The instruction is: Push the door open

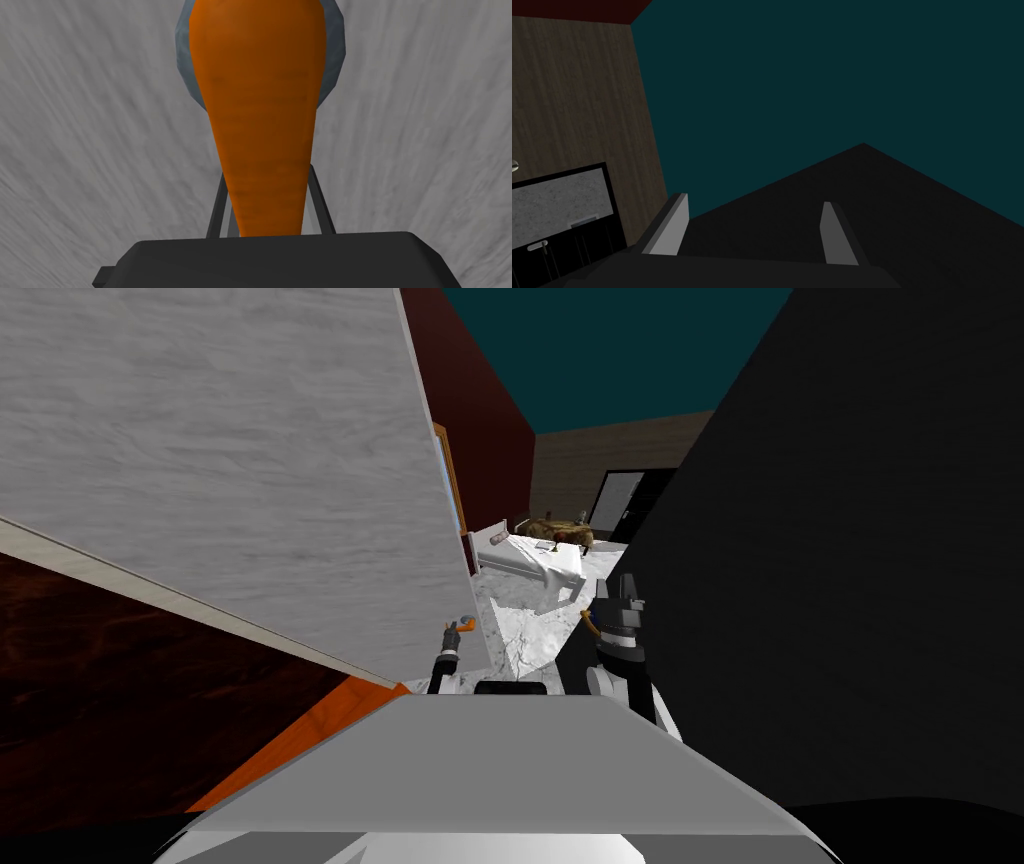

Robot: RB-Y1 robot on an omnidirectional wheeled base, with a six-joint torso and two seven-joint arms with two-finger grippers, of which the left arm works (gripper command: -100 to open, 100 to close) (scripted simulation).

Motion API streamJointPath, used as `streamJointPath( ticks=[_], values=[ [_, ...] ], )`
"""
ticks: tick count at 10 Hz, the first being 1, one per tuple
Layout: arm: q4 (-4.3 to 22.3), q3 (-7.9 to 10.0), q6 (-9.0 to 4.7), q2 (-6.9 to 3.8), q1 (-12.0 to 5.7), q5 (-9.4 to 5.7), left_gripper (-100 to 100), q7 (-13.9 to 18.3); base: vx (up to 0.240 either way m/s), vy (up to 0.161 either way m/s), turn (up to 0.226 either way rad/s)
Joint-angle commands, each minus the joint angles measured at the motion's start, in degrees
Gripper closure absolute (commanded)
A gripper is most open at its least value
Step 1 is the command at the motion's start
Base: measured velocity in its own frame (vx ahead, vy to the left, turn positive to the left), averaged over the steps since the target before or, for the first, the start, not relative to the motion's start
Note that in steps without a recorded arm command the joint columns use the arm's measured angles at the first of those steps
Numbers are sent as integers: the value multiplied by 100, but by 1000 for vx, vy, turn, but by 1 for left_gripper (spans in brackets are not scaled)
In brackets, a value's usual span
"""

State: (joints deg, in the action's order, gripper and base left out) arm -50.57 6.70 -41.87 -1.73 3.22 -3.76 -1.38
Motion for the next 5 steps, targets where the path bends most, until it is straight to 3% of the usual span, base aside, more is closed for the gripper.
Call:
streamJointPath(
  ticks=[1, 2, 5],
  values=[
    [0, 0, 0, 0, 0, 0, 100, 0, 76, -18, 45],
    [1, 21, -13, -83, -21, -66, 100, -102, 130, 0, 166],
    [19, 18, -30, -87, -50, -150, 100, -252, 199, -30, 135]
  ],
)
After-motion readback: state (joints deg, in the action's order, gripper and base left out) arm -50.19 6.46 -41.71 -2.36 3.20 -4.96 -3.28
